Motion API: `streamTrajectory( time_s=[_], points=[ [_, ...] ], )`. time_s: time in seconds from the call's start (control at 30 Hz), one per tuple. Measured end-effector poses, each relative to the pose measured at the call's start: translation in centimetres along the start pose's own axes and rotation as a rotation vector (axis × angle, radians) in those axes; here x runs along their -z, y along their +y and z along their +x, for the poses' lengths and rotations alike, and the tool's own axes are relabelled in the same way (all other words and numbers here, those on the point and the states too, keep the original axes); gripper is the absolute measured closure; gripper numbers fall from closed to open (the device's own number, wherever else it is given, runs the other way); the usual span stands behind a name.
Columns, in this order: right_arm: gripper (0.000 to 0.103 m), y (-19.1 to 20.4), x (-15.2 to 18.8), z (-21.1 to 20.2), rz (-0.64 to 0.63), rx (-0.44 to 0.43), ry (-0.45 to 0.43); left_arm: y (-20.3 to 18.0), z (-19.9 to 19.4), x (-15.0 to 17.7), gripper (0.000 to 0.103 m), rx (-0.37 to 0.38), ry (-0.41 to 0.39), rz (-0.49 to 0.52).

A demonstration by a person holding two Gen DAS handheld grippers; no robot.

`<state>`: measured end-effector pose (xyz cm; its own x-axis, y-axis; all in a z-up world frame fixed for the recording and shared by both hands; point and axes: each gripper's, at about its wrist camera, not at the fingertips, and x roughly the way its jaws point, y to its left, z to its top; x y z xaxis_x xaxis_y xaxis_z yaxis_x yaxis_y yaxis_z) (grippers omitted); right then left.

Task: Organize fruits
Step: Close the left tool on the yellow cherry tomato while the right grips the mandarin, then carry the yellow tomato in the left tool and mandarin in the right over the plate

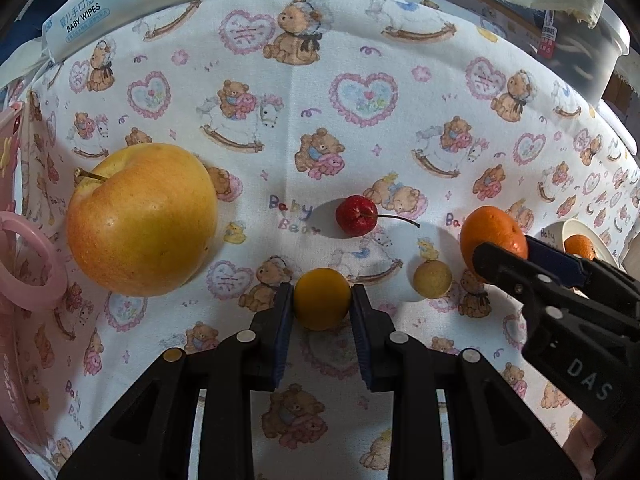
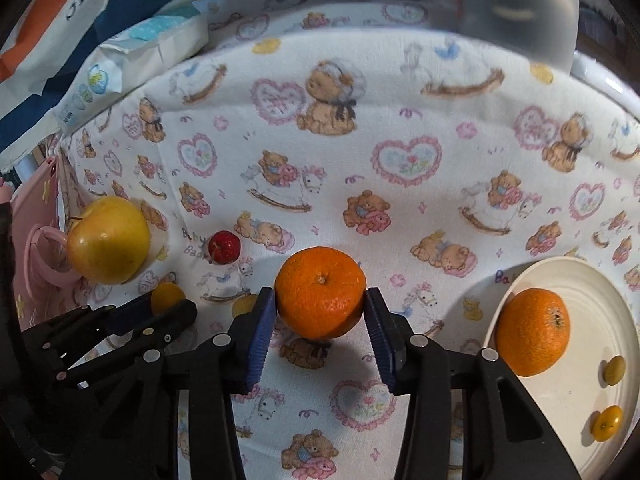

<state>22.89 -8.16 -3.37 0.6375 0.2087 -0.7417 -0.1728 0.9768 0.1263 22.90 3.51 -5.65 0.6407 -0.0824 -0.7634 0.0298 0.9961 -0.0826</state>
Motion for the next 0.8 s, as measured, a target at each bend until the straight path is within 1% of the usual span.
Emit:
streamTrajectory(
  time_s=[0.1,0.3,0.4,0.47,0.5,0.57,0.63,0.7,0.73,0.8],
  points=[
    [0.057,0.0,0.0,-0.4,0.001,0.012,-0.009,-0.2,-0.6,-0.1,0.076,-0.015,-0.020,0.014],
    [0.057,-0.5,-0.3,-2.1,-0.006,0.004,-0.045,-0.5,-2.8,-0.3,0.076,-0.015,-0.089,0.029],
    [0.057,-0.6,-0.5,-3.1,-0.006,0.004,-0.057,-0.8,-4.0,-0.4,0.076,-0.003,-0.119,0.034],
    [0.057,-0.6,-0.8,-4.3,-0.014,0.014,-0.079,-0.9,-5.0,-0.2,0.076,0.008,-0.141,0.036],
    [0.063,-0.6,-0.9,-5.1,-0.016,0.029,-0.099,-0.9,-5.5,-0.1,0.076,0.015,-0.150,0.038],
    [0.079,-0.4,-1.1,-6.4,-0.019,0.027,-0.132,-1.2,-6.5,0.0,0.076,0.026,-0.171,0.047],
    [0.079,-0.7,-1.4,-7.9,-0.018,0.013,-0.145,-1.8,-7.4,0.1,0.076,0.019,-0.196,0.069],
    [0.079,-0.3,-1.3,-8.5,-0.044,0.040,-0.146,-2.4,-7.9,0.2,0.076,0.002,-0.212,0.096],
    [0.079,-0.3,-1.3,-8.5,-0.053,0.034,-0.139,-2.8,-7.9,0.1,0.076,-0.005,-0.215,0.099],
    [0.079,-0.7,-1.3,-8.5,-0.026,0.033,-0.133,-3.0,-7.9,0.1,0.076,0.012,-0.204,0.100]
  ],
)
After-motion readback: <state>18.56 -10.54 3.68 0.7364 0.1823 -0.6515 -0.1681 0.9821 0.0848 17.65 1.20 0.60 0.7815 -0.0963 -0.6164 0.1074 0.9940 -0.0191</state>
